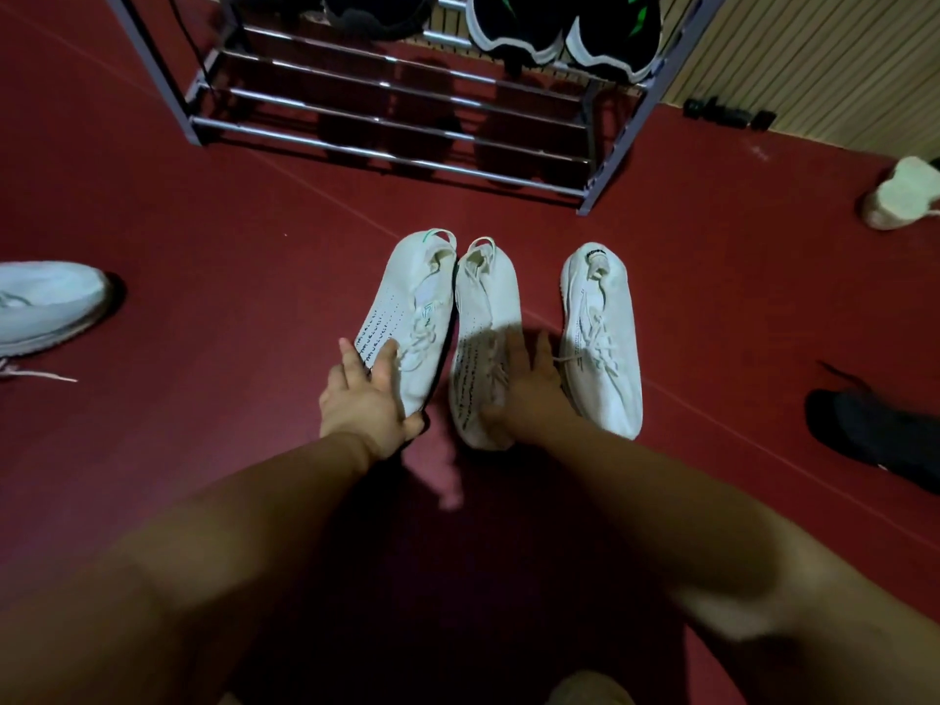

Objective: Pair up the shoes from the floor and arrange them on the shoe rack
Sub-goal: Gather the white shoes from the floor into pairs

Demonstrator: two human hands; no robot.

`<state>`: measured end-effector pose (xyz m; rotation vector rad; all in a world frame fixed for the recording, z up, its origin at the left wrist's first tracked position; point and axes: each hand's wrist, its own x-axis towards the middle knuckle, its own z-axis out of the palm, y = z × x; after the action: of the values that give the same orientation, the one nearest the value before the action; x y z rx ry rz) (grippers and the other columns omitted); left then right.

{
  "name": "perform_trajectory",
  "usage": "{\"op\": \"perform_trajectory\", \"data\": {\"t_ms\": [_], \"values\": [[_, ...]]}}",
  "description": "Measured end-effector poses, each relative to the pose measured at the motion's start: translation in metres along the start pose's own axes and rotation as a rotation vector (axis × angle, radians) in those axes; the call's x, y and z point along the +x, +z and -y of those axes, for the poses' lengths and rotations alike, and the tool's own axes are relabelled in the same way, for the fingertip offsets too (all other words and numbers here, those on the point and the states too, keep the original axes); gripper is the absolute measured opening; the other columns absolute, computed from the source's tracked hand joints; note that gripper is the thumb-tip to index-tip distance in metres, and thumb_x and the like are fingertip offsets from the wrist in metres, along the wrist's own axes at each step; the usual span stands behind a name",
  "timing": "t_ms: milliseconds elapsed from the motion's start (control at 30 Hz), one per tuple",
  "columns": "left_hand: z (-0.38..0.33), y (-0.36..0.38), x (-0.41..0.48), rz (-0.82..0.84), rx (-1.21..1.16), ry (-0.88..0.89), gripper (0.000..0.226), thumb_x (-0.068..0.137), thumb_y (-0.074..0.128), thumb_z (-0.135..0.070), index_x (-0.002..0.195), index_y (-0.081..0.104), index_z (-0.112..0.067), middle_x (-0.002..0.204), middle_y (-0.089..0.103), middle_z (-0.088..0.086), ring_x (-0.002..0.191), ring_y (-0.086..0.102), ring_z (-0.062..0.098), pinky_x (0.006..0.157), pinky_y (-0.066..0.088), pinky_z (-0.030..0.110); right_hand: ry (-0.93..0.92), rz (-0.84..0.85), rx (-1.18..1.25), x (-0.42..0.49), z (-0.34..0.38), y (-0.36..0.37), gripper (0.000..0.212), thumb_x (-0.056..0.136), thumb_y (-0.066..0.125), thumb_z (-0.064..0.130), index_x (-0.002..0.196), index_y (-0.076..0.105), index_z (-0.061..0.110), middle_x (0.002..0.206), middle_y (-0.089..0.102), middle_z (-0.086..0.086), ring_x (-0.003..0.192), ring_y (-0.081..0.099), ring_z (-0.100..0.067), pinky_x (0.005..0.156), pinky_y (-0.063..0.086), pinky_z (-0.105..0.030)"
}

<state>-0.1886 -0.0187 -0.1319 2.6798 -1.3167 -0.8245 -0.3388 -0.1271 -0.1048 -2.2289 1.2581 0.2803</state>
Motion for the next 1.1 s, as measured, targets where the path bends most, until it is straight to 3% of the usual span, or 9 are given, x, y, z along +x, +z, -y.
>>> {"op": "perform_trajectory", "data": {"t_ms": [100,200,367,533,700,767,833,933,1100], "values": [[-0.001,-0.001,0.004,0.015,0.052,-0.029,0.104,0.077,0.059,-0.063,0.15,-0.007,-0.031,0.155,-0.014,0.024,0.139,0.013,0.04,0.11,0.022,0.042,-0.064,0.047,-0.058,-0.007,0.015,0.022,0.083,0.091,0.036,0.059,0.151,-0.008,0.024,0.157,-0.012,-0.017,0.142,-0.008,-0.045,0.113,0.008,-0.063],[-0.001,-0.002,0.007,0.027,0.055,-0.059,0.106,0.075,0.057,-0.07,0.149,-0.009,-0.032,0.155,-0.013,0.023,0.14,0.011,0.04,0.111,0.022,0.044,0.117,0.124,-0.026,-0.009,0.011,0.026,0.111,0.079,0.063,0.058,0.147,-0.021,0.031,0.151,-0.031,-0.018,0.142,-0.009,-0.043,0.114,0.011,-0.056],[-0.005,-0.006,0.007,-0.027,-0.102,-0.065,0.098,0.073,0.066,-0.06,0.149,0.009,-0.036,0.152,0.007,0.021,0.137,0.016,0.038,0.111,0.023,0.045,0.142,0.055,0.078,-0.004,0.009,0.02,0.107,0.076,0.067,0.051,0.15,-0.009,0.033,0.154,-0.023,-0.018,0.142,0.003,-0.042,0.113,0.014,-0.05],[-0.01,-0.026,0.004,-0.067,-0.31,-0.065,0.096,0.059,0.058,-0.066,0.144,0.025,-0.04,0.149,0.018,0.019,0.137,0.015,0.035,0.113,0.021,0.041,-0.063,-0.123,0.073,0.003,0.001,-0.008,0.093,0.072,0.03,0.059,0.151,0.008,0.016,0.158,0.001,-0.009,0.145,-0.006,-0.033,0.116,0.007,-0.048],[-0.028,-0.049,0.013,-0.103,-0.522,-0.159,0.098,0.05,0.048,-0.067,0.142,0.035,-0.034,0.142,0.039,0.012,0.129,0.036,0.032,0.111,0.031,0.038,0.016,-0.254,0.469,0.029,-0.013,-0.027,0.088,0.072,0.062,0.04,0.148,0.023,0.018,0.157,0.0,-0.008,0.144,0.008,-0.025,0.117,0.011,-0.034],[-0.038,-0.061,0.019,-0.128,-0.726,-0.196,0.083,0.068,0.061,-0.053,0.142,0.035,-0.03,0.128,0.051,0.008,0.102,0.058,0.026,0.084,0.054,0.03,-0.013,-0.283,0.57,0.036,-0.017,-0.036,0.087,0.07,0.061,0.044,0.147,0.028,0.02,0.157,-0.001,-0.004,0.144,0.013,-0.027,0.118,0.015,-0.036],[-0.055,-0.078,0.026,-0.165,-0.838,-0.186,0.067,0.081,0.064,-0.035,0.141,0.037,-0.022,0.111,0.059,0.007,0.073,0.06,0.018,0.05,0.05,0.019,-0.024,-0.257,0.562,0.043,-0.021,-0.048,0.083,0.077,0.062,0.046,0.148,0.025,0.025,0.157,-0.009,0.003,0.144,0.009,-0.029,0.118,0.017,-0.042],[-0.071,-0.103,0.04,-0.273,-0.882,-0.182,0.064,0.084,0.064,-0.032,0.141,0.037,-0.021,0.123,0.058,0.009,0.095,0.059,0.021,0.075,0.045,0.025,-0.006,-0.249,0.474,0.052,-0.022,-0.069,0.077,0.081,0.061,0.044,0.147,0.026,0.027,0.156,-0.008,0.007,0.142,0.009,-0.03,0.117,0.015,-0.045],[-0.084,-0.133,0.068,-0.284,-0.669,-0.197,0.101,0.046,0.05,-0.067,0.141,0.036,-0.035,0.137,0.047,0.011,0.123,0.047,0.031,0.106,0.039,0.041,-0.006,-0.345,0.315,0.077,-0.027,-0.094,0.086,0.061,0.044,0.052,0.143,0.033,0.027,0.154,0.009,0.007,0.137,0.018,-0.03,0.113,0.019,-0.045]]}}
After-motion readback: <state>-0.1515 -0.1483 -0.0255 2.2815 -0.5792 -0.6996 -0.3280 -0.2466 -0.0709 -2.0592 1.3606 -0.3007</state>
